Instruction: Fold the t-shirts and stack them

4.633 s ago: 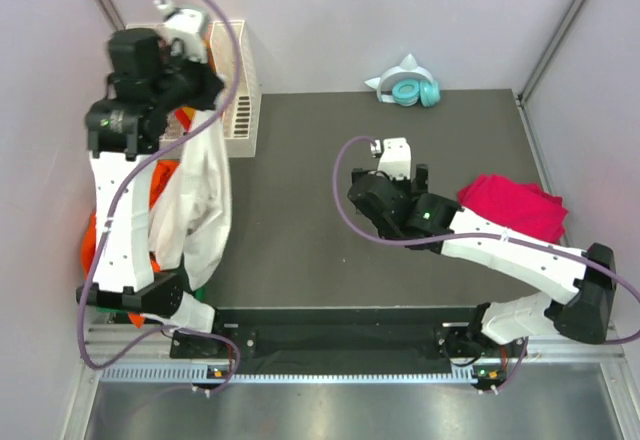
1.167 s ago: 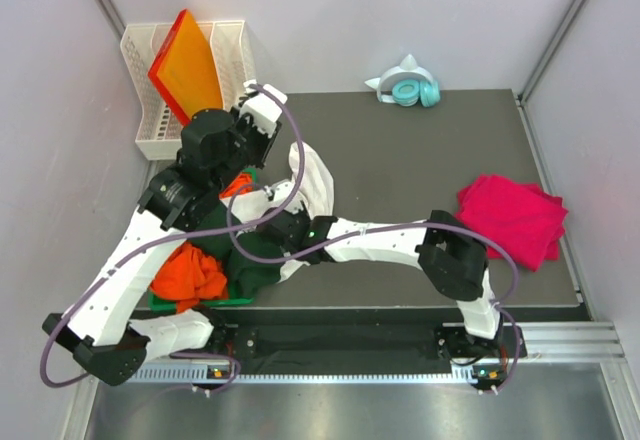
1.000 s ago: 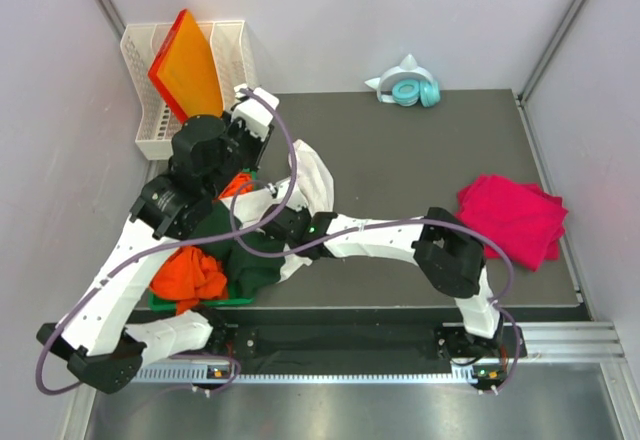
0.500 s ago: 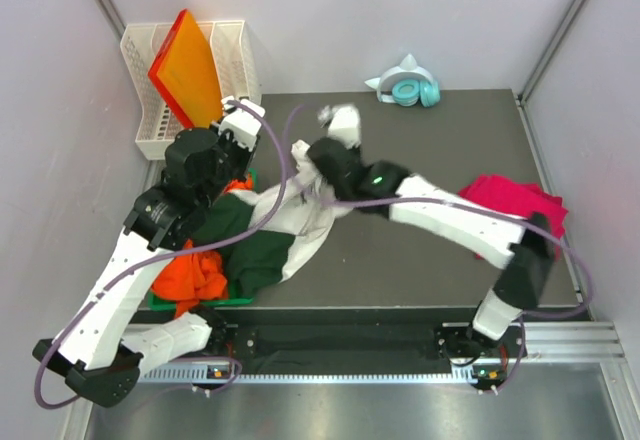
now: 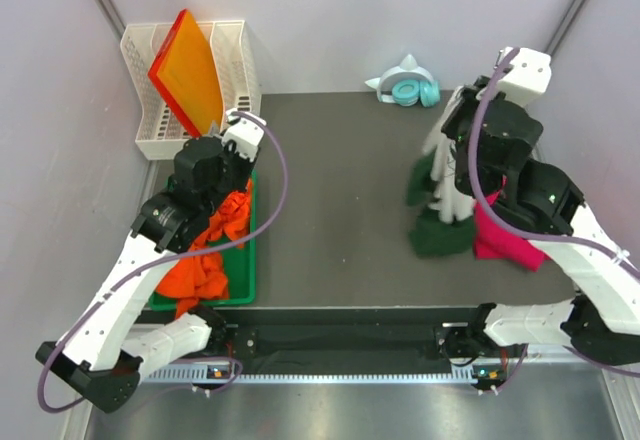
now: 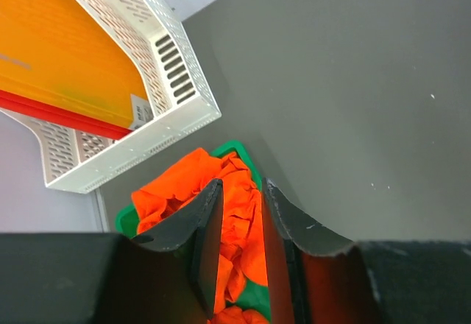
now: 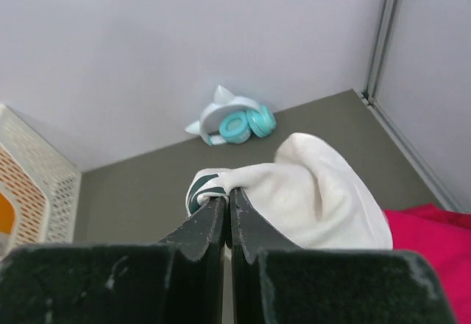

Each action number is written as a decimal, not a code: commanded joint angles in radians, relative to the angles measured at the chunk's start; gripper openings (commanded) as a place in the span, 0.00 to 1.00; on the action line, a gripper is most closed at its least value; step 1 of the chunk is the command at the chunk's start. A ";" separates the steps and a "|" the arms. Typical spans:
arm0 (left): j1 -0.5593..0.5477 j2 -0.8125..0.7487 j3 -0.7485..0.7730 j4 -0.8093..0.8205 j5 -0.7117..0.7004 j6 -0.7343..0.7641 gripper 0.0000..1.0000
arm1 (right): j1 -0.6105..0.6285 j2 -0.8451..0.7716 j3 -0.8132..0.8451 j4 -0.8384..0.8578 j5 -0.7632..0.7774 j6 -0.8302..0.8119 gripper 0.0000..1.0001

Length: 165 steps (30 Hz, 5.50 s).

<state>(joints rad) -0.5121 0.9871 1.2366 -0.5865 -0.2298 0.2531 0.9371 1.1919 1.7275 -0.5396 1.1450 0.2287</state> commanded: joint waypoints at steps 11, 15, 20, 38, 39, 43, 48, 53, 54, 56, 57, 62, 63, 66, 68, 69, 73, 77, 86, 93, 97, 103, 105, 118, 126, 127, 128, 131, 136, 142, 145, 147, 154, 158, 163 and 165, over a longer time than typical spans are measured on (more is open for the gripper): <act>0.007 0.045 -0.192 -0.021 0.118 -0.097 0.31 | 0.071 0.126 -0.318 -0.097 -0.205 0.261 0.00; 0.006 0.093 -0.258 -0.030 0.135 -0.141 0.26 | 0.089 0.176 -0.279 -0.112 -0.205 0.262 0.00; 0.006 0.125 -0.342 -0.001 0.164 -0.153 0.23 | 0.097 0.181 -0.281 -0.112 -0.205 0.288 0.00; 0.171 0.537 -0.152 -0.235 0.371 -0.228 0.04 | 0.150 0.169 -0.309 -0.181 -0.180 0.412 0.00; 0.196 0.585 -0.137 -0.274 0.374 -0.233 0.00 | 0.157 0.169 -0.310 -0.183 -0.180 0.416 0.00; 0.317 0.651 -0.092 -0.323 0.333 -0.233 0.00 | 0.160 0.170 -0.321 -0.184 -0.176 0.431 0.00; 0.354 0.651 -0.103 -0.322 0.239 -0.213 0.00 | 0.161 0.172 -0.335 -0.177 -0.174 0.436 0.00; 0.406 0.671 -0.094 -0.338 0.103 -0.222 0.00 | 0.160 0.184 -0.336 -0.155 -0.174 0.423 0.00; 0.429 0.673 -0.086 -0.345 0.103 -0.216 0.00 | 0.160 0.186 -0.338 -0.154 -0.174 0.422 0.00; 0.500 0.677 -0.063 -0.367 0.104 -0.193 0.00 | 0.160 0.186 -0.345 -0.143 -0.176 0.419 0.00; 0.506 0.679 -0.055 -0.377 0.107 -0.183 0.00 | 0.161 0.186 -0.350 -0.140 -0.174 0.417 0.00; 0.644 0.668 -0.022 -0.407 0.098 -0.097 0.00 | 0.160 0.184 -0.371 -0.123 -0.176 0.417 0.00; 0.652 0.668 -0.020 -0.412 0.092 -0.089 0.00 | 0.160 0.184 -0.375 -0.120 -0.176 0.414 0.00; 0.682 0.662 -0.011 -0.420 0.080 -0.063 0.00 | 0.160 0.189 -0.378 -0.106 -0.179 0.405 0.00; 0.705 0.656 0.001 -0.427 0.084 -0.048 0.00 | 0.160 0.196 -0.379 -0.094 -0.183 0.400 0.00; 0.713 0.653 0.006 -0.432 0.086 -0.045 0.00 | 0.160 0.198 -0.381 -0.091 -0.186 0.396 0.00; 0.725 0.596 0.024 -0.438 0.144 -0.015 0.01 | 0.161 0.210 -0.384 -0.063 -0.205 0.377 0.00; 0.727 0.466 0.060 -0.452 0.373 0.021 0.36 | 0.160 0.230 -0.356 -0.048 -0.225 0.324 0.00; 0.727 0.174 0.100 -0.352 0.699 -0.041 0.80 | 0.161 0.425 0.099 -0.046 -0.255 0.033 0.00; 0.727 0.170 0.051 -0.280 0.762 -0.173 0.78 | 0.167 0.592 0.445 -0.066 -0.399 -0.020 0.00; 0.727 0.156 0.044 -0.260 0.794 -0.215 0.78 | 0.209 0.612 0.348 -0.030 -0.458 0.011 0.00; 0.727 0.151 0.024 -0.236 0.810 -0.245 0.78 | 0.238 0.575 0.190 0.001 -0.476 0.078 0.00; 0.725 0.150 0.000 -0.213 0.828 -0.250 0.77 | 0.236 0.558 0.158 0.007 -0.461 0.080 0.00; 0.725 0.147 -0.097 -0.115 0.805 -0.298 0.76 | -0.044 0.406 -0.011 -0.039 -0.347 0.121 0.00; 0.725 0.119 -0.098 -0.137 0.750 -0.272 0.76 | -0.230 0.504 0.065 -0.147 -0.098 0.181 0.00; 0.725 0.116 -0.097 -0.147 0.741 -0.268 0.76 | -0.253 0.515 0.073 -0.166 -0.079 0.210 0.00; 0.725 0.111 -0.097 -0.151 0.733 -0.262 0.76 | -0.264 0.520 0.076 -0.175 -0.071 0.218 0.00; 0.725 0.105 -0.097 -0.160 0.718 -0.240 0.76 | -0.290 0.502 0.031 -0.155 -0.114 0.215 0.00; 0.725 0.101 -0.100 -0.164 0.733 -0.232 0.76 | -0.213 0.433 -0.016 0.027 -0.349 0.035 0.00; 0.722 0.148 -0.095 -0.124 0.765 -0.252 0.75 | -0.078 0.365 0.197 0.070 -0.352 -0.091 0.00; 0.683 0.215 -0.078 -0.107 0.741 -0.281 0.75 | -0.035 0.376 0.296 0.009 -0.332 -0.106 0.00; 0.611 0.275 -0.068 -0.104 0.689 -0.269 0.76 | -0.006 0.364 0.302 -0.008 -0.305 -0.109 0.00; 0.360 0.349 -0.092 0.068 0.406 -0.173 0.80 | 0.031 0.279 0.204 -0.033 -0.265 -0.077 0.00; 0.327 0.435 -0.048 0.076 0.452 -0.201 0.77 | 0.034 0.239 0.158 -0.042 -0.248 -0.058 0.00; 0.262 0.472 -0.046 0.154 0.503 -0.252 0.77 | 0.039 0.225 0.146 -0.072 -0.240 -0.035 0.00; 0.204 0.461 -0.081 0.214 0.504 -0.250 0.78 | 0.046 0.230 0.144 -0.079 -0.237 -0.028 0.00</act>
<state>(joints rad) -0.2192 1.4769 1.1713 -0.5209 0.2451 0.0246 0.9585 1.4620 1.8656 -0.6247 0.8787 0.1757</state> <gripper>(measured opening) 0.768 0.009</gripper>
